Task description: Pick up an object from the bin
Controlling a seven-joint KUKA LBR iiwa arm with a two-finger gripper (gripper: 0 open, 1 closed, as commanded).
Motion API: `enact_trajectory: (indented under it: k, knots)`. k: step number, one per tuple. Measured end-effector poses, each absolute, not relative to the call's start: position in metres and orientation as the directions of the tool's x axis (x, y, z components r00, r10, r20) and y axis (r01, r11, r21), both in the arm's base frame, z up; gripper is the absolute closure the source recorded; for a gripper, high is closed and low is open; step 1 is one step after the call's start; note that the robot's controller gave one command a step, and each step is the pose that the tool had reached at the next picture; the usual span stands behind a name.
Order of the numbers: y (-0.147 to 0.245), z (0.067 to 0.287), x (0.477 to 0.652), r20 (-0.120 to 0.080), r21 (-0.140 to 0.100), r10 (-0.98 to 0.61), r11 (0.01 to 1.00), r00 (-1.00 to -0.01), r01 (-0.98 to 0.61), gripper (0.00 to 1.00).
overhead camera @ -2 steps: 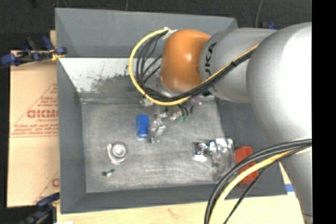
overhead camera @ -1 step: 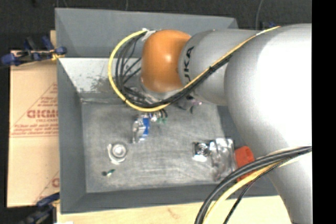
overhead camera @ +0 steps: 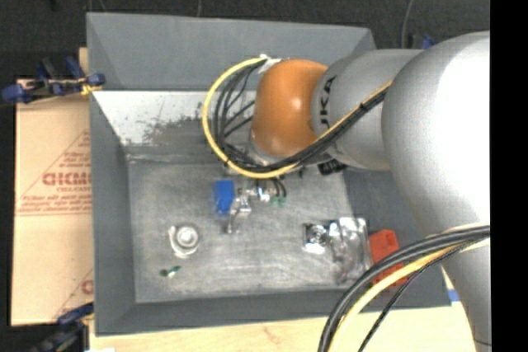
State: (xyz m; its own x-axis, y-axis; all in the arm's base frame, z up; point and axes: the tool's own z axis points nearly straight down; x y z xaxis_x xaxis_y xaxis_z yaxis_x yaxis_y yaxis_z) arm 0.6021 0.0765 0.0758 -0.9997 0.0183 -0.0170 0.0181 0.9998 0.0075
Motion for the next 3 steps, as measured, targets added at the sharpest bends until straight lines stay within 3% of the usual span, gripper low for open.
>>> enact_trajectory:
  k: [1, 2, 3]
  knots:
    - [0.076, 0.078, 0.604, -0.021, 0.006, 0.017, 1.000, -1.000, 0.017, 1.00]
    - [0.074, 0.162, 0.609, -0.009, -0.002, -0.220, 0.975, -0.975, -0.220, 1.00]
    - [0.074, 0.309, 0.612, -0.014, -0.004, -0.248, 0.969, -0.969, -0.248, 1.00]
